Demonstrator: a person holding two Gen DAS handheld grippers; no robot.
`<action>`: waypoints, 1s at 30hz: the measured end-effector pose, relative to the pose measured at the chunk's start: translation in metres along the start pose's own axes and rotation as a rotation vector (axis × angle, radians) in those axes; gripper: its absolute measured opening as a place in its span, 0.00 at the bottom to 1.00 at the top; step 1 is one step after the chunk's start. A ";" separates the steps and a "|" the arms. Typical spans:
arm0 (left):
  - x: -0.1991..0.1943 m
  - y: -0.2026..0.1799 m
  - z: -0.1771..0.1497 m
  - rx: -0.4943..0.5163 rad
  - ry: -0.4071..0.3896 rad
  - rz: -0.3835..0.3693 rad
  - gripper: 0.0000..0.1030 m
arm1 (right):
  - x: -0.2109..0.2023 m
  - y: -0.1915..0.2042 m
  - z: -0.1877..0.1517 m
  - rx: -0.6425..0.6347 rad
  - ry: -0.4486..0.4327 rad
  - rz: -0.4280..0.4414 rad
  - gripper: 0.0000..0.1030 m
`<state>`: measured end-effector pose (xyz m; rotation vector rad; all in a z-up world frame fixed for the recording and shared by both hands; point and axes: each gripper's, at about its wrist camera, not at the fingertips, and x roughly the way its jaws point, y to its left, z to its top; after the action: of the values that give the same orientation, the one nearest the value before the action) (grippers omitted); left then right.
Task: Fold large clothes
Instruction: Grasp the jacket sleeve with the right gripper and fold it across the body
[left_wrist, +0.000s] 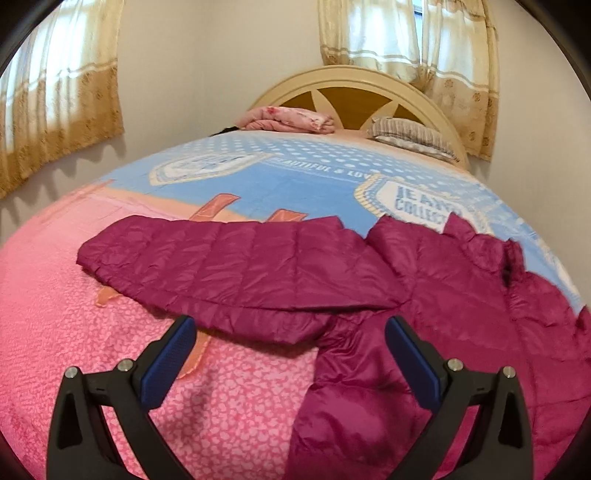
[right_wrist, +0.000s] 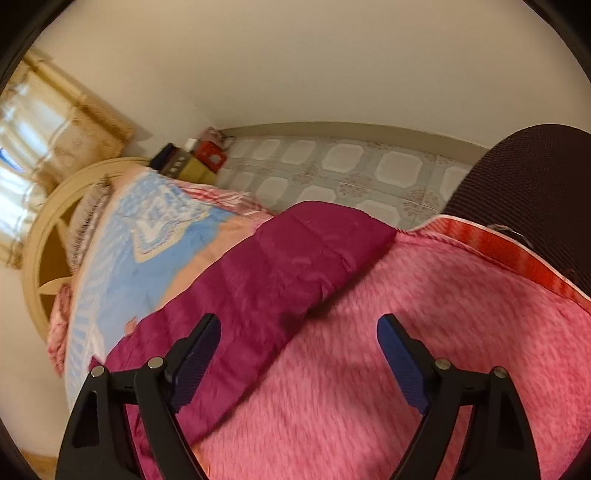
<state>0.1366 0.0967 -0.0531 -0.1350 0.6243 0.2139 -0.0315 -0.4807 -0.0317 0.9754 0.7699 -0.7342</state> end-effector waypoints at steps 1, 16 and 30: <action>0.001 0.000 0.000 0.002 -0.002 0.003 1.00 | 0.008 0.004 0.002 -0.004 0.013 -0.022 0.84; -0.006 -0.014 -0.018 0.091 0.053 -0.020 1.00 | 0.046 0.018 0.007 -0.067 -0.062 -0.080 0.08; -0.041 0.007 -0.032 0.055 0.125 -0.121 1.00 | -0.151 0.165 -0.082 -0.639 -0.486 0.138 0.05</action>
<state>0.0843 0.0914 -0.0549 -0.1334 0.7429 0.0718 0.0057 -0.3152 0.1363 0.2473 0.4513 -0.5201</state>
